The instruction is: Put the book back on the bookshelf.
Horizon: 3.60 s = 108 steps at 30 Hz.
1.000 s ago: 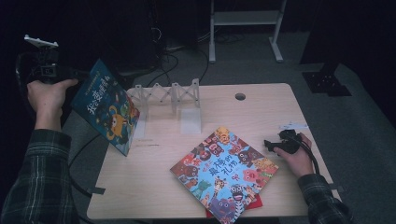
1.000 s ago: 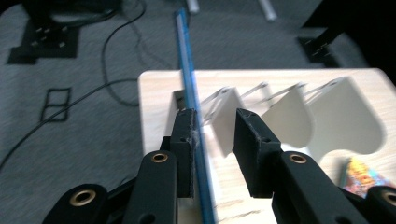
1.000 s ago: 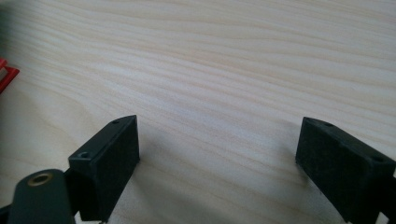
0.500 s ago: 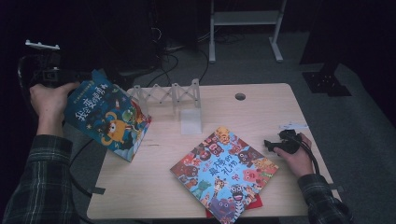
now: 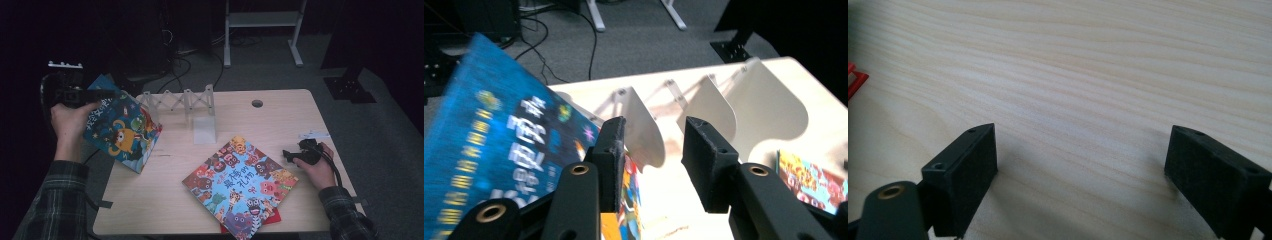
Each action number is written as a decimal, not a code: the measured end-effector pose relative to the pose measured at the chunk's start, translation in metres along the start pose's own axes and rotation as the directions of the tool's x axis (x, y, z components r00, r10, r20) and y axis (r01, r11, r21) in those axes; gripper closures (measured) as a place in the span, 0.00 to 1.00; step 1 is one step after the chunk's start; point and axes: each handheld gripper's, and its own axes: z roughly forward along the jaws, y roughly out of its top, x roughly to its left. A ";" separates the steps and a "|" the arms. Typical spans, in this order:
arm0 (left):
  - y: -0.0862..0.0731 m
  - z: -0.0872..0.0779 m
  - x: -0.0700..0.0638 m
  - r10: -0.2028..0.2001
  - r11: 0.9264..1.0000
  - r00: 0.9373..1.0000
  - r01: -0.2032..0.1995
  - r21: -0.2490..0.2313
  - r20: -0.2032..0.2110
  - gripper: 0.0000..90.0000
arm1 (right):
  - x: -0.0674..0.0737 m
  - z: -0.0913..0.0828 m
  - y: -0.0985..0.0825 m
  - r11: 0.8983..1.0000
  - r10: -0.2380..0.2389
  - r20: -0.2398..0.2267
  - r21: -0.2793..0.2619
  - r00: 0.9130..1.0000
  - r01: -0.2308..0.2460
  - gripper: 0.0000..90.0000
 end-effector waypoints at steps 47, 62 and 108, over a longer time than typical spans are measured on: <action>-0.139 0.106 -0.104 0.173 0.979 0.949 -0.196 0.063 0.264 0.17 | -0.004 -0.006 -0.004 0.999 -0.036 -0.038 -0.012 0.999 0.036 0.22; -0.172 0.123 -0.122 0.206 0.958 0.906 -0.264 0.115 0.371 0.09 | 0.000 -0.027 -0.007 1.000 -0.020 -0.082 0.000 0.996 0.020 0.39; -0.198 0.140 -0.137 0.135 0.920 0.848 -0.299 0.253 0.512 0.66 | 0.021 -0.095 -0.052 0.998 -0.059 -0.189 0.001 0.980 0.060 0.37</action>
